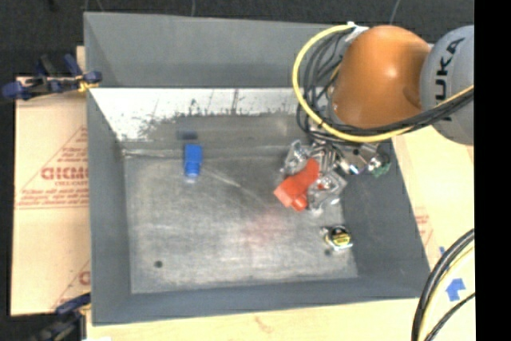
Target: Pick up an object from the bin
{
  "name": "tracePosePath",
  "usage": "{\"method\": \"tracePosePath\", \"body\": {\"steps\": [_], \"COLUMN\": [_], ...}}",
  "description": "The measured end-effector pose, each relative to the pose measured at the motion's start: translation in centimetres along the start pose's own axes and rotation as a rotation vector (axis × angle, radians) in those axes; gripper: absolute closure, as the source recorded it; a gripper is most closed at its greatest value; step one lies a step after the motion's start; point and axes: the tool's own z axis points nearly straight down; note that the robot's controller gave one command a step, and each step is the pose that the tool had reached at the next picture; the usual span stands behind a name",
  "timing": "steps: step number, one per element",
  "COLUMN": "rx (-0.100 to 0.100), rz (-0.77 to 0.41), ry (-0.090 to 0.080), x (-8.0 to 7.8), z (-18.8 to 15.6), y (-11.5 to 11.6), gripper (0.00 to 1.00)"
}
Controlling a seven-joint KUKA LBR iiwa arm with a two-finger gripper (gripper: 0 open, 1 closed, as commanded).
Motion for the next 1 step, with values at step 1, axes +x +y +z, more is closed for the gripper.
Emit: {"method": "tracePosePath", "body": {"steps": [1], "rx": [0.008], "rz": [-0.003], "ry": [-0.007], "x": [-0.53], "z": [-6.55], "y": [0.82], "gripper": [1.0]}}
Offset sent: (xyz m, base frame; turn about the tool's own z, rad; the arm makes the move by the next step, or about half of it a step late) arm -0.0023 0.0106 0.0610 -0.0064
